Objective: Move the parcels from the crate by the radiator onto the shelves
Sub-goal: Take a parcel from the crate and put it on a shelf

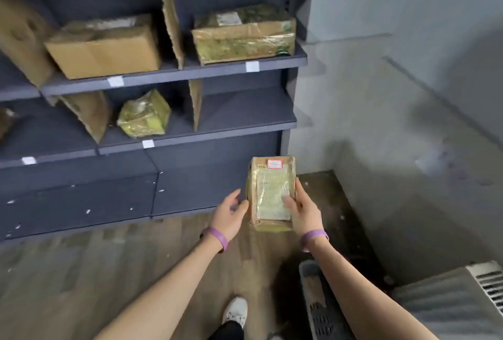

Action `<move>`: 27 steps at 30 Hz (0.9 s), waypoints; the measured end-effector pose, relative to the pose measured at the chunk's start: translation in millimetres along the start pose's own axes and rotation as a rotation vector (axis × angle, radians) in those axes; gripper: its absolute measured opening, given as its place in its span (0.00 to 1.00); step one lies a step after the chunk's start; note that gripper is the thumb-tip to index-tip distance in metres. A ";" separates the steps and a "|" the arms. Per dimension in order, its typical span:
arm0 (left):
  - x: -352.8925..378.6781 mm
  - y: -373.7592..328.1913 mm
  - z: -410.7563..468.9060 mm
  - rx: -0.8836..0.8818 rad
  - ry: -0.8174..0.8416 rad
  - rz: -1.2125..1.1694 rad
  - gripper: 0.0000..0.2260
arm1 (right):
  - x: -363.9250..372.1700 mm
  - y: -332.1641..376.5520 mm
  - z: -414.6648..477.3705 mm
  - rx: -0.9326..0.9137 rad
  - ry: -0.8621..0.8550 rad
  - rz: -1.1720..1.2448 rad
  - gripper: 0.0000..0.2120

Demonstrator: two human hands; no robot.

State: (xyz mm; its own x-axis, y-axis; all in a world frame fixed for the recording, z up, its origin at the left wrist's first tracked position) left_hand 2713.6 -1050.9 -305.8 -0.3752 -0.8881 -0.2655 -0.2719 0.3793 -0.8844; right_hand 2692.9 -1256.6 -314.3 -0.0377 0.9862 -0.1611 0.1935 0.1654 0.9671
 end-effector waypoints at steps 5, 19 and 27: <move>-74.4 27.4 -48.5 0.013 -0.124 -0.082 0.22 | 109.0 32.6 17.8 -0.041 0.245 -0.038 0.24; -324.9 145.4 -209.6 -0.034 -0.583 -0.240 0.19 | 442.6 104.9 -17.7 -0.338 0.794 -0.578 0.50; -427.9 214.6 -307.5 -0.056 -0.817 -0.238 0.21 | 605.5 123.3 -56.0 -0.452 0.848 -0.824 0.49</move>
State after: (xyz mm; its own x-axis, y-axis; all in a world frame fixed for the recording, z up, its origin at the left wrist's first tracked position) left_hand 2543.3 -509.7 -264.1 0.4483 -0.8463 -0.2879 -0.3141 0.1524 -0.9371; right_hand 2638.9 -639.4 -281.5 -0.6341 0.2509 -0.7314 -0.5316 0.5455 0.6480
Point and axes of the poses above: each hand's wrist, its own z-axis towards the middle knuckle, its own x-axis out of the palm, y = z × x, the point moved 10 cm from there along z, towards the middle knuckle, and after that the axes turned 14 degrees about y, right-handed, at the moved point
